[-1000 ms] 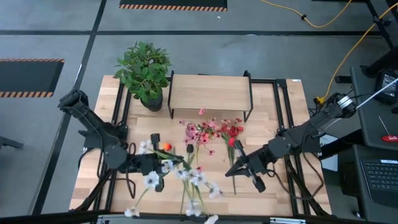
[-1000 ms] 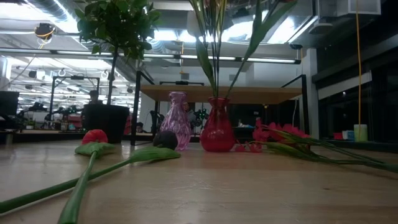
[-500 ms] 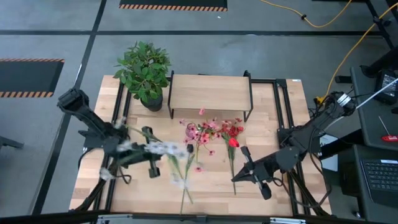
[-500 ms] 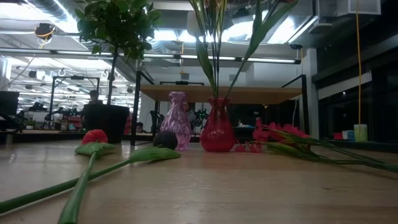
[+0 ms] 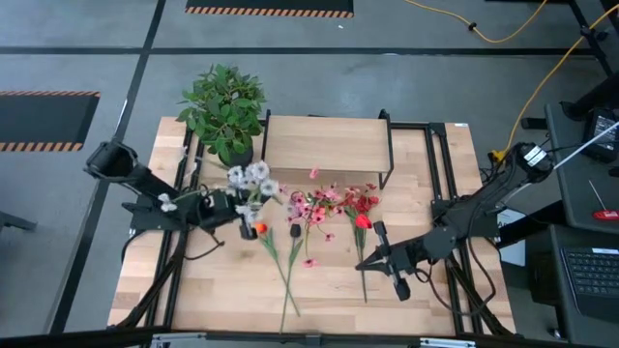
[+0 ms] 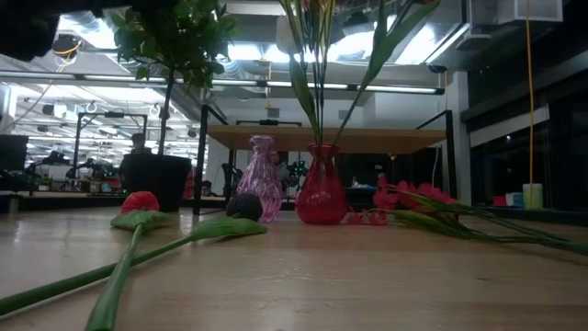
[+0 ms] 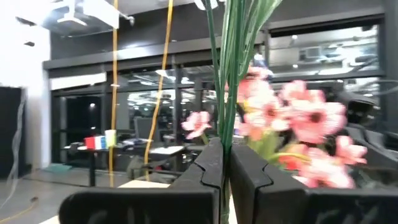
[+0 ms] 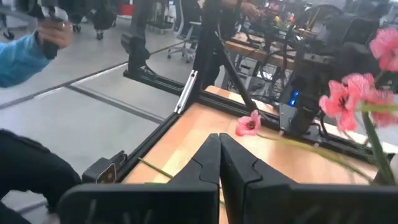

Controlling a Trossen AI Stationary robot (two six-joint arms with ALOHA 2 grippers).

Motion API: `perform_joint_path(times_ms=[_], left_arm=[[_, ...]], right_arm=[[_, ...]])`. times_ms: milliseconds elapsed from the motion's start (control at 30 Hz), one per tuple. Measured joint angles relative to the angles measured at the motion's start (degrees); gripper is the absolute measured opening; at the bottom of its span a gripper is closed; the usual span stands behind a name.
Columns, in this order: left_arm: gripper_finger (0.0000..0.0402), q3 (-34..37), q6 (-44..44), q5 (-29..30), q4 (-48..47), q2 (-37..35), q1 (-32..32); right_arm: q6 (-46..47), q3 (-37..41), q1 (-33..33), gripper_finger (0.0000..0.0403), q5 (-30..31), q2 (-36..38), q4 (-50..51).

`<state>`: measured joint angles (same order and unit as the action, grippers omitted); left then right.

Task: Pick and place flowers into a vace then onto a shelf
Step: Put the white flowers into the purple vase

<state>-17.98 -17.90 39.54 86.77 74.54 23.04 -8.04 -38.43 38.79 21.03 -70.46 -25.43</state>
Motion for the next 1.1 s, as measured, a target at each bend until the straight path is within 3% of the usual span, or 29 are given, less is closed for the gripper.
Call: perform_joint_path(times_ms=[233, 367, 533, 833, 1100], left_arm=[[0.0004, 0.0, 7.8, 2.6, 0.0, 2.3, -7.2], [0.0005, 0.0, 10.1, 1.2, 0.0, 3.7, -9.5], [0.0005, -1.1, 12.2, 1.1, -0.1, 6.7, -10.8], [0.0004, -6.5, 8.4, 1.3, -0.3, 14.7, -11.6], [0.0005, -6.6, 10.2, 4.7, -0.2, 18.9, -11.6]], right_arm=[[0.6, 3.3, -2.0, 0.0004, 0.0, 0.0, -6.3], [1.2, 3.3, -2.8, 0.0005, 0.0, 0.0, -6.3], [1.7, 3.3, -2.8, 0.0006, 0.0, 0.0, -6.0], [1.9, 3.3, -2.8, 0.0006, -0.1, 0.0, -5.3], [2.0, 3.3, -2.8, 0.0006, -0.1, 0.0, -3.8]])
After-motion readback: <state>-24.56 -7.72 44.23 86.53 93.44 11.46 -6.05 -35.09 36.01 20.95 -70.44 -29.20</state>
